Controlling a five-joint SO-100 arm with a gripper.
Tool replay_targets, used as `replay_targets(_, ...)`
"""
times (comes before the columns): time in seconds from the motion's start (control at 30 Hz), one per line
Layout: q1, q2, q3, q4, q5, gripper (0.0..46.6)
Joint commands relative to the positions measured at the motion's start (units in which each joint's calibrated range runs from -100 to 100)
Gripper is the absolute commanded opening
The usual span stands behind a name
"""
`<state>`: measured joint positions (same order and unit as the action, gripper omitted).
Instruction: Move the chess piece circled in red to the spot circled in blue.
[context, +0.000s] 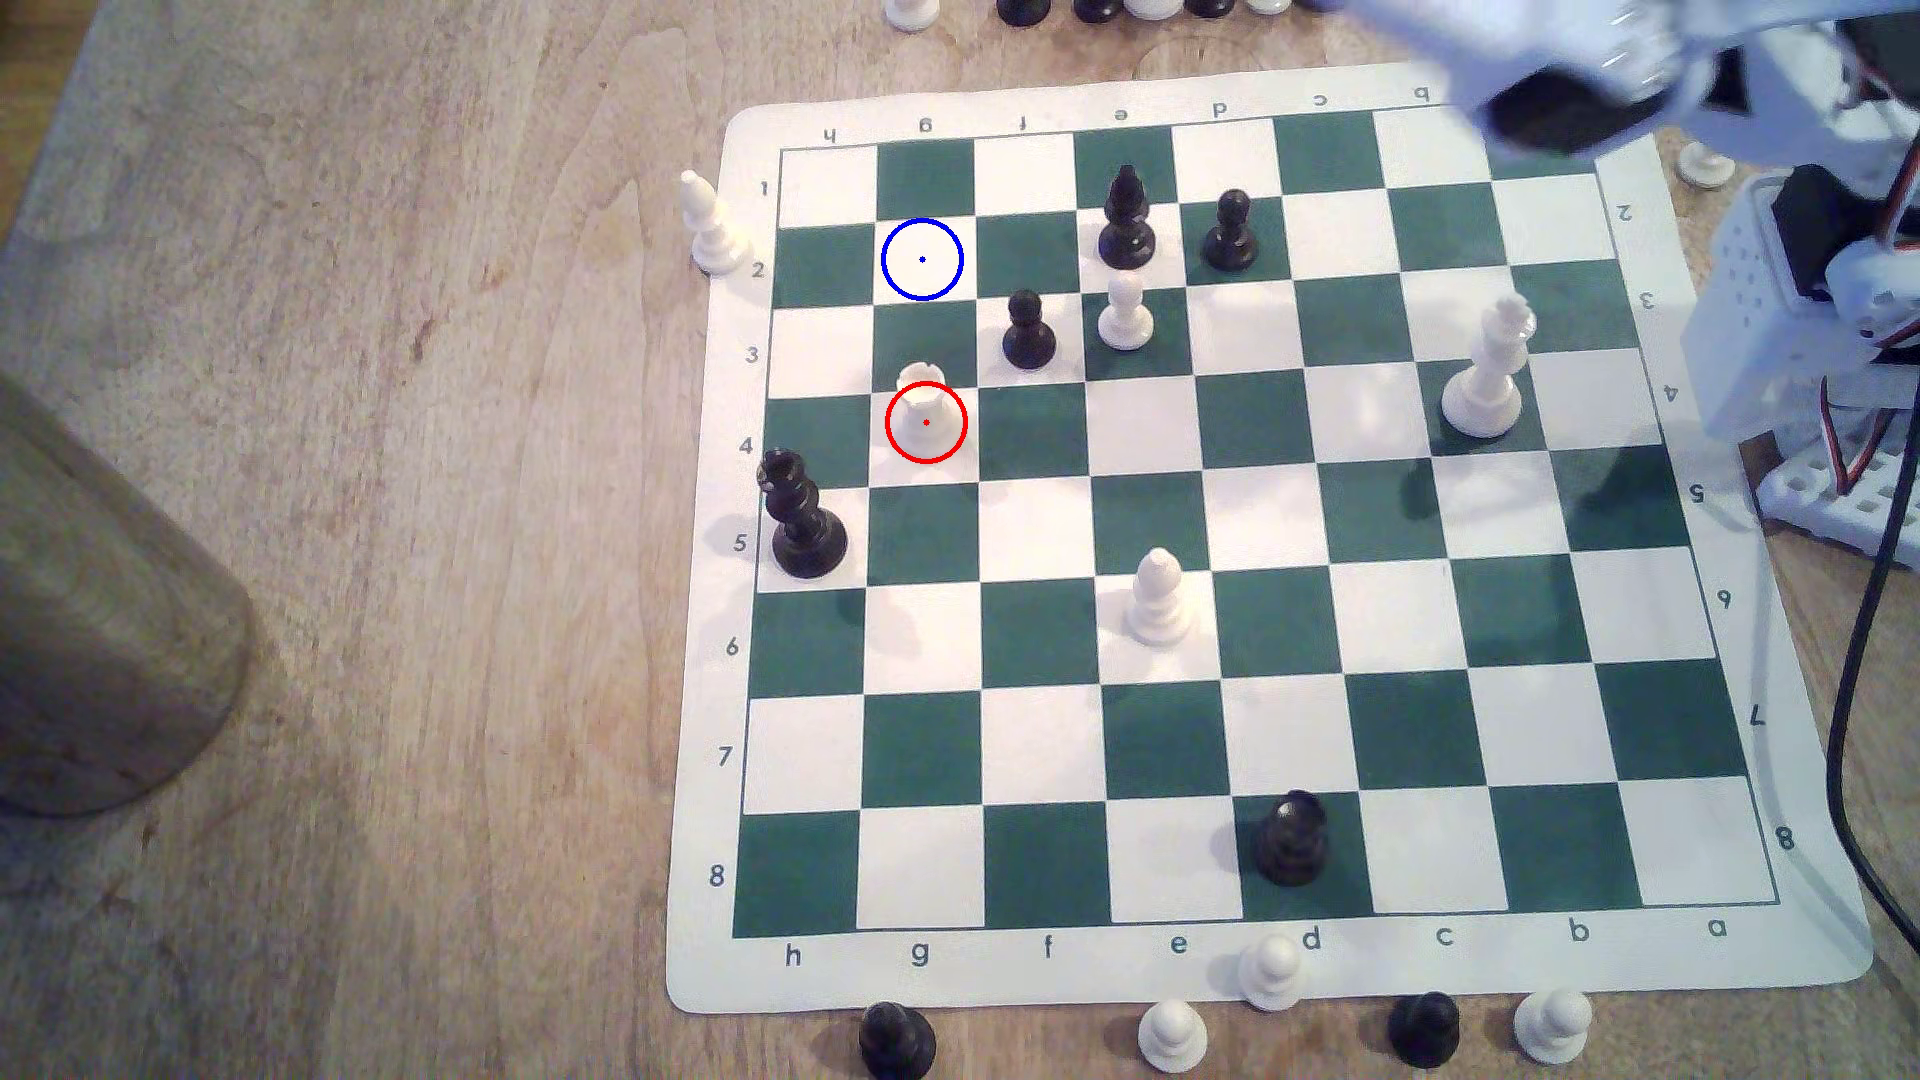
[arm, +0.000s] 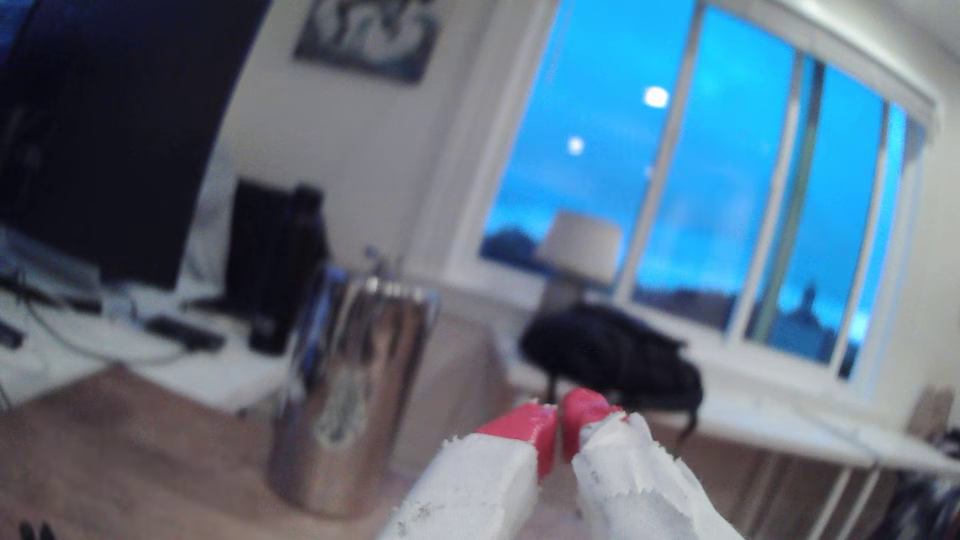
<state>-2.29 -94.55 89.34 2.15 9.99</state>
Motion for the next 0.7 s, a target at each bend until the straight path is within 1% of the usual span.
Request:
replay_targets(0.0, -1.66, 10.51, -13.63, 13.08, 0.0, 1.1)
replay_targets(0.03, -1.74, 12.47, -14.54, 14.72, 0.1, 1.3)
replay_targets(0.07, -2.29, 17.56, -16.44, 16.19, 0.1, 1.8)
replay_targets(0.17, -2.99, 25.37, -20.16, 16.19, -0.1, 2.9)
replay_targets(0.2, -3.15, 28.59, -22.52, 16.69, -0.1, 3.9)
replay_targets(0.3, -3.07, 29.19, -23.88, 16.77, 0.24, 5.3)
replay_targets(0.33, -3.07, 30.55, -25.15, 17.34, -0.05, 5.4)
replay_targets(0.37, -2.92, 36.49, -30.68, 21.6, -0.05, 6.2)
replay_targets(0.47, -2.13, 44.04, -36.84, 26.35, -0.63, 6.5)
replay_targets(0.53, -1.12, 51.09, -41.47, 28.23, -4.0, 12.6)
replay_targets(0.6, -0.96, 56.1, -45.46, 30.36, -6.54, 13.3)
replay_targets(0.63, -0.96, 57.88, -46.72, 30.44, -8.21, 13.2)
replay_targets(0.67, -0.88, 60.09, -48.36, 30.44, -10.45, 13.3)
